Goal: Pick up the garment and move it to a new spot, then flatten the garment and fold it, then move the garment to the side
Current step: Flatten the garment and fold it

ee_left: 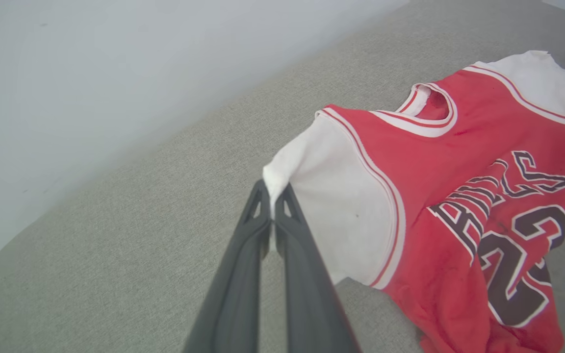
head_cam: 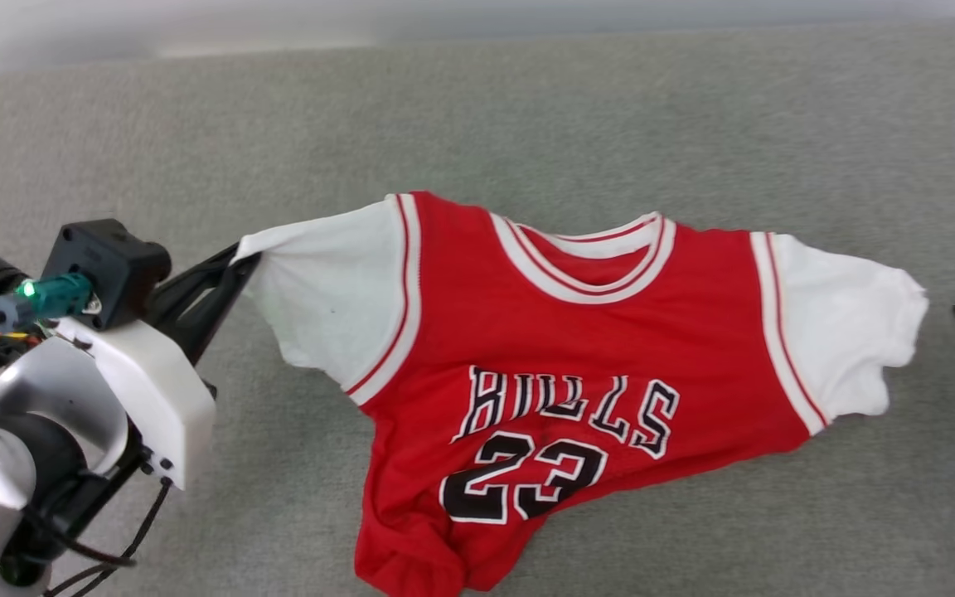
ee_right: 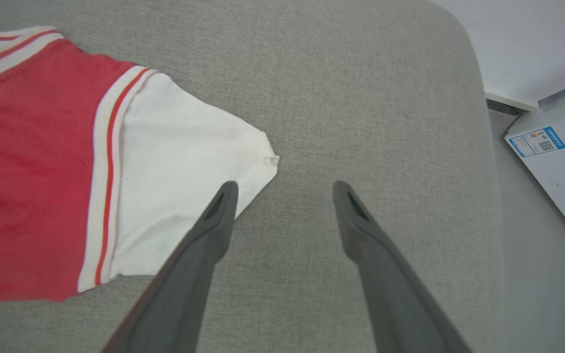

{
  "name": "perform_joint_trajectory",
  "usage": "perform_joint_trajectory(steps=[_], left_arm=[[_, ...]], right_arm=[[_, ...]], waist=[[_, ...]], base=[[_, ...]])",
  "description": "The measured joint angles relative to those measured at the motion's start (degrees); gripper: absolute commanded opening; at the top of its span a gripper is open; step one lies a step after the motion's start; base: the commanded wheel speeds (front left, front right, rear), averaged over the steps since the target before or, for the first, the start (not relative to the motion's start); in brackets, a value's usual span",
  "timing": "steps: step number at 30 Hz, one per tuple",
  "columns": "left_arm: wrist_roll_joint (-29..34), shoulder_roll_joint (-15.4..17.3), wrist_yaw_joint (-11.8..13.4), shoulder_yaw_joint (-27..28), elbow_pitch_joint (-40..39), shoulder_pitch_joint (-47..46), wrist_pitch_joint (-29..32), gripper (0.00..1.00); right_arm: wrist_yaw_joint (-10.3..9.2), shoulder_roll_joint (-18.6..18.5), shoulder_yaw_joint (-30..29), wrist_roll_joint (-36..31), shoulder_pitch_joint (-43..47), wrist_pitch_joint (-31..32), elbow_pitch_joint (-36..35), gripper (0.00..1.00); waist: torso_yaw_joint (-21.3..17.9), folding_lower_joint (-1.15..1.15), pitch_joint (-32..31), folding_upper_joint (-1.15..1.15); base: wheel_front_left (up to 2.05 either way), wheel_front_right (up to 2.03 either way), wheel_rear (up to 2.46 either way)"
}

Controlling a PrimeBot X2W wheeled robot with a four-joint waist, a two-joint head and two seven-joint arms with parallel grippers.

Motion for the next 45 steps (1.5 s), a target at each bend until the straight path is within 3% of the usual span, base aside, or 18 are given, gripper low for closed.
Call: perform_joint_trajectory(steps=[5, 9, 19, 24, 25, 26, 27, 36, 45], left_arm=[[0.2, -0.1, 0.3, -0.6, -5.2, 0.1, 0.4, 0.00], [0.5, -1.0, 0.1, -1.7, -7.3, -0.5, 0.7, 0.00], [1.8, -2.5, -0.3, -3.8, -9.2, -1.9, 0.3, 0.00], [1.9, -2.8, -0.4, -4.0, -8.8, -1.9, -0.1, 0.00], [1.9, -2.9, -0.4, -4.1, -8.5, -1.9, -0.2, 0.00], [1.9, -2.8, -0.5, -4.1, -8.3, -1.9, -0.4, 0.00], [1.9, -2.8, -0.5, -4.2, -8.0, -1.9, -0.4, 0.00], [1.5, -2.6, 0.8, -2.1, -5.4, -0.8, -2.8, 0.00], [0.5, -0.9, 3.4, 3.4, -4.8, 0.9, -6.6, 0.00]], right_arm=[[0.00, -1.3, -0.1, 1.0, -5.0, 7.9, 3.7, 1.00], [0.00, -2.6, 0.6, 0.8, -7.7, 10.8, 6.9, 1.00], [-0.01, -3.0, 2.7, -0.4, -9.6, 11.0, 13.3, 1.00], [-0.23, -4.0, 4.4, 2.0, -9.5, 10.8, 14.5, 1.00], [-0.31, -4.2, 4.7, 2.3, -9.5, 10.7, 14.7, 0.30], [-0.34, -4.4, 5.1, 2.5, -9.5, 10.4, 14.9, 0.06], [-0.38, -4.4, 5.6, 2.7, -9.5, 10.0, 15.1, 0.00], [0.01, -5.0, 6.7, 4.1, -10.1, 3.6, 16.0, 0.00], [0.01, -9.0, 6.9, 6.2, -13.1, -0.3, 9.8, 0.00]], waist=[[2.3, 0.00, 2.5, 0.00], [4.2, 0.00, 4.3, 0.00], [7.9, 0.00, 7.7, 0.00], [8.7, -0.01, 8.1, 0.00], [8.7, -0.01, 8.1, 0.00], [8.7, 0.00, 7.9, 0.00], [8.7, -0.01, 7.7, 0.00], [7.3, 0.00, 3.6, 0.00], [4.8, 0.00, -3.5, 0.00]], base=[[0.00, 0.00, 0.00], [0.00, 0.00, 0.00], [0.00, 0.00, 0.00], [0.00, 0.00, 0.00], [0.00, 0.00, 0.00], [0.00, 0.00, 0.00], [0.00, 0.00, 0.00], [0.00, 0.00, 0.00], [0.00, 0.00, 0.00]])
